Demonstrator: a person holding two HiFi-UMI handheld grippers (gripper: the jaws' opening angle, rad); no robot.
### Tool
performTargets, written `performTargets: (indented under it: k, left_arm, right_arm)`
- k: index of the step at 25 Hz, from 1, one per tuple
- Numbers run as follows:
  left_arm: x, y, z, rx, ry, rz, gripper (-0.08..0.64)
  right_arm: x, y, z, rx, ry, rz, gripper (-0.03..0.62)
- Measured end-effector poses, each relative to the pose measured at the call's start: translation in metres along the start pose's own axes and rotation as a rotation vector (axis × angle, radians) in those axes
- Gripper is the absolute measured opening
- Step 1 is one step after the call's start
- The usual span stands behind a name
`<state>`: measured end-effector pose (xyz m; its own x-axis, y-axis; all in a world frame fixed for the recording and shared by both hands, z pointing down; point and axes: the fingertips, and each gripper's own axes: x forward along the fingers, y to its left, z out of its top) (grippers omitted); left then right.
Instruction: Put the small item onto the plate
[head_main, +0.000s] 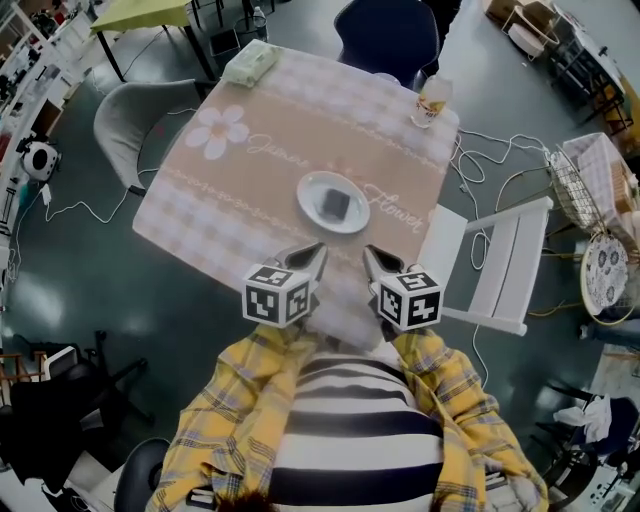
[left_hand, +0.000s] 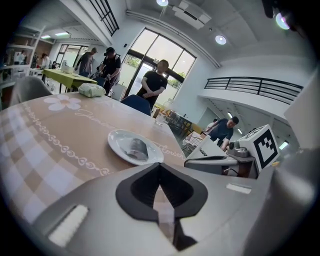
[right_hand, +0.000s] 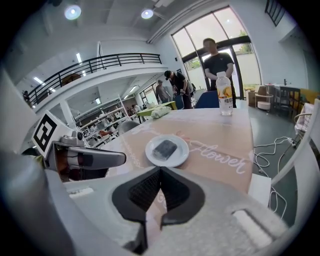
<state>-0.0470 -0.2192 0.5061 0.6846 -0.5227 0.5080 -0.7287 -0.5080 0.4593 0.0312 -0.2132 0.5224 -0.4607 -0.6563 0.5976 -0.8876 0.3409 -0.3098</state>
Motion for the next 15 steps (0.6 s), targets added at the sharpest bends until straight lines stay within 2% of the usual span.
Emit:
performTargets:
  k: [15]
  left_arm:
    - [-0.026,-0.016,-0.032,-0.009,0.024,-0.049,0.000]
  right_arm:
    - [-0.032,0.020,-0.046,0.009,0.055,0.011,-0.004]
